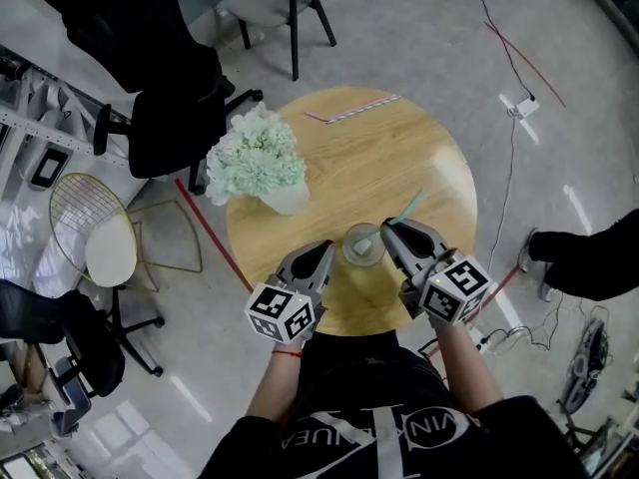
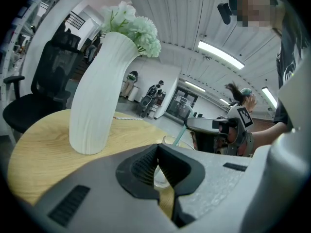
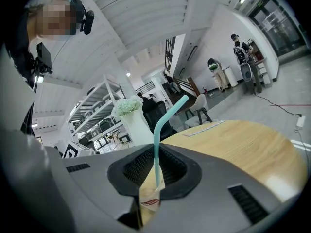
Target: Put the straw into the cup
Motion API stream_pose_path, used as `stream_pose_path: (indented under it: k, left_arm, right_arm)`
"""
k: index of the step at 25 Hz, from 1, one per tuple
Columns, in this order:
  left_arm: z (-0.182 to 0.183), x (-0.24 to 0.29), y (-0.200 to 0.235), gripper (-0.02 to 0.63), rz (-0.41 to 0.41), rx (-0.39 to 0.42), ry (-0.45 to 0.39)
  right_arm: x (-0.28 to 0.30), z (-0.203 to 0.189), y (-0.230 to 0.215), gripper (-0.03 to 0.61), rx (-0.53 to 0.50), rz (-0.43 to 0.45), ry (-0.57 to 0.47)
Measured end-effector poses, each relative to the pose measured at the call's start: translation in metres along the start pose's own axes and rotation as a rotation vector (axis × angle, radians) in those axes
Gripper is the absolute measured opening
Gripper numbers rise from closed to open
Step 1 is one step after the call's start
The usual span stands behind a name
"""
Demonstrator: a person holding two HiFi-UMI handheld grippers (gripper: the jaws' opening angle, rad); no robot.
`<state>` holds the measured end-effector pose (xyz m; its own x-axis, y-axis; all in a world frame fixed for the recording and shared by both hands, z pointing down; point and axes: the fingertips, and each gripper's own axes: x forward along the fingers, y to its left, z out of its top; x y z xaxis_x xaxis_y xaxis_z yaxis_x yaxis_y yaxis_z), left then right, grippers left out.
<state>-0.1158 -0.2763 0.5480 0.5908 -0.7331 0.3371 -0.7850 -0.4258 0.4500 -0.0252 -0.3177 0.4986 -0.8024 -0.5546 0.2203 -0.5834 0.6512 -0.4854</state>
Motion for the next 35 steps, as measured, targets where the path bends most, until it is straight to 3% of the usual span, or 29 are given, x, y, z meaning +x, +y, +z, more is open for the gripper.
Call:
stream_pose_path:
  k: [19, 35]
  left_arm:
    - [-0.003, -0.001, -0.006, 0.007, -0.01, -0.009, 0.004]
    - [-0.009, -0.009, -0.01, 0.008, -0.002, -0.024, -0.005]
  right_arm:
    - [-0.007, -0.009, -0.002, 0.031, -0.005, -0.008, 0.041]
    - [-0.01, -0.017, 0.001, 0.12, 0.003, -0.023, 0.056]
